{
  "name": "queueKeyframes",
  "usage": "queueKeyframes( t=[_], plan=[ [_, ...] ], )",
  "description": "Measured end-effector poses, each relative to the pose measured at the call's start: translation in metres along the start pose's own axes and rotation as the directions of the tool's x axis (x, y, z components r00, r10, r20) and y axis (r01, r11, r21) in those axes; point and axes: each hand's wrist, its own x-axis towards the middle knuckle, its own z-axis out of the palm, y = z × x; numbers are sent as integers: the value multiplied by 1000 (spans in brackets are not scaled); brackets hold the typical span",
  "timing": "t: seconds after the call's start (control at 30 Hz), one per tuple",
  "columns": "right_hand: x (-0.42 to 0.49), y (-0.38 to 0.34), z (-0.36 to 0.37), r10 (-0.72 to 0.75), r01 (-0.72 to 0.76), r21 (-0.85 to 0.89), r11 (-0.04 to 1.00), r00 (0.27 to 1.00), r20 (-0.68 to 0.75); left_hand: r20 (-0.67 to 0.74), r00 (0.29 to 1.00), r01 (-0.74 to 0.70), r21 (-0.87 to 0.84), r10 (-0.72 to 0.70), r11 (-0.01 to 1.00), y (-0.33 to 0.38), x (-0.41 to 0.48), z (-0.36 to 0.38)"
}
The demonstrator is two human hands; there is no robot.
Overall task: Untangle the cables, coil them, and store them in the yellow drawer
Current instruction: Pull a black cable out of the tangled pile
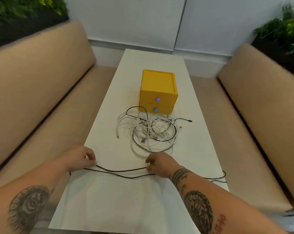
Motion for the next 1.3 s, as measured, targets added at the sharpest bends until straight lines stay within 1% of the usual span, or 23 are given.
queueKeyframes(
  t=[0.07,0.1,0.17,0.27,0.33,0.43,0.5,0.53,0.6,0.63,0.7,0.73,0.77,0.83,0.93,1.07,1.17,1.3],
  plan=[
    [-1,6,-2,-5,5,21,1000,1000,-3,-69,996,-50,13,51,999,19,6,0],
    [-2,9,-4,-12,13,30,999,1000,-6,-79,992,-95,15,96,995,31,8,-1],
    [-5,16,-8,-30,31,39,999,999,-18,-57,983,-175,28,177,984,56,15,0],
    [-11,30,-14,-46,50,57,997,997,-58,-2,969,-246,-41,246,968,95,25,7],
    [-18,42,-19,-59,63,40,997,995,-79,59,962,-262,-76,266,962,117,29,18],
    [-32,64,-24,-72,74,22,997,996,-50,132,952,-270,-66,277,961,140,30,41],
    [-43,78,-23,-95,93,-66,993,995,-25,128,944,-304,-32,306,952,145,27,61],
    [-48,86,-20,-111,107,-127,986,993,-26,119,932,-344,-11,343,939,144,26,71],
    [-56,101,-13,-139,123,-214,969,989,-58,98,904,-420,7,417,908,137,22,89],
    [-60,109,-10,-151,127,-242,962,985,-84,59,899,-435,2,434,901,134,20,96],
    [-65,125,-5,-166,124,-278,952,977,-131,-23,899,-438,12,438,899,126,20,103],
    [-67,131,-5,-161,115,-280,953,975,-150,-40,899,-435,38,436,900,123,21,104],
    [-69,137,-5,-152,102,-280,955,975,-162,-36,902,-426,81,430,901,120,23,104],
    [-71,145,-8,-134,81,-287,955,977,-169,14,910,-412,151,415,899,116,27,103],
    [-73,150,-13,-116,67,-280,958,979,-165,40,913,-405,190,405,894,112,28,105],
    [-75,152,-16,-100,54,-273,960,982,-158,-28,901,-422,174,432,890,105,25,115],
    [-79,153,-17,-106,63,-258,964,981,-160,-66,903,-412,146,424,900,100,22,120],
    [-83,152,-21,-50,28,-193,981,992,-114,13,945,-325,99,326,940,111,17,110]
  ],
)
